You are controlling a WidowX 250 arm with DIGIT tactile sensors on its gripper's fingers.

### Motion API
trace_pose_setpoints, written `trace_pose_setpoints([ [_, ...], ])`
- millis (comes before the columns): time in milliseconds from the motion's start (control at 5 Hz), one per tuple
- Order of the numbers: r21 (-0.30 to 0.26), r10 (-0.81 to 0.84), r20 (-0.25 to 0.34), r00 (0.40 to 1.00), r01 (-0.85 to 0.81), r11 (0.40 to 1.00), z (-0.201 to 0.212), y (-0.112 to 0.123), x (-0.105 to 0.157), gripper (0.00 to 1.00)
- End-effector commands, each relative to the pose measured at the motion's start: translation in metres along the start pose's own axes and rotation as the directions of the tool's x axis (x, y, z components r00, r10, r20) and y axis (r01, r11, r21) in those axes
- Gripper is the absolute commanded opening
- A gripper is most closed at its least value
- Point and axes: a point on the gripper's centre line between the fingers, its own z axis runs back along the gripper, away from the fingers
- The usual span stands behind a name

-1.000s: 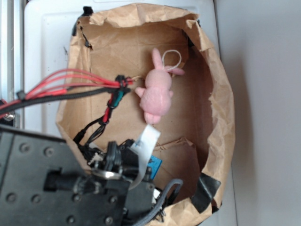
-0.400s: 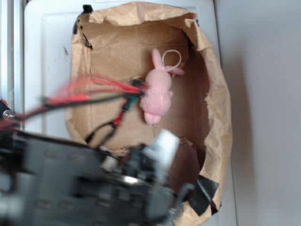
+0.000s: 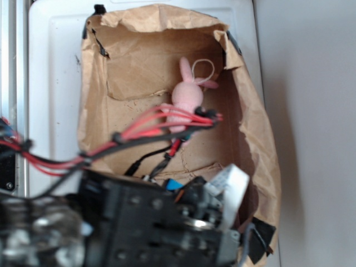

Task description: Grab the blue block.

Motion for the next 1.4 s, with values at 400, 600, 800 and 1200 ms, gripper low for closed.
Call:
trace_pose_setpoints([
  [400,0.004,-0.008,0.046,0.999,0.008,1.0,-0.017,-0.003,0.007,1.0],
  [600,-0.032,-0.032,0.031,0.999,0.033,0.999,-0.025,-0.005,0.003,1.0],
  [800,-0.03,-0.06,0.021,0.998,0.061,0.998,-0.034,-0.008,-0.001,1.0],
  [1200,0.004,-0.098,0.024,0.995,0.098,0.995,-0.046,0.001,-0.018,0.0],
])
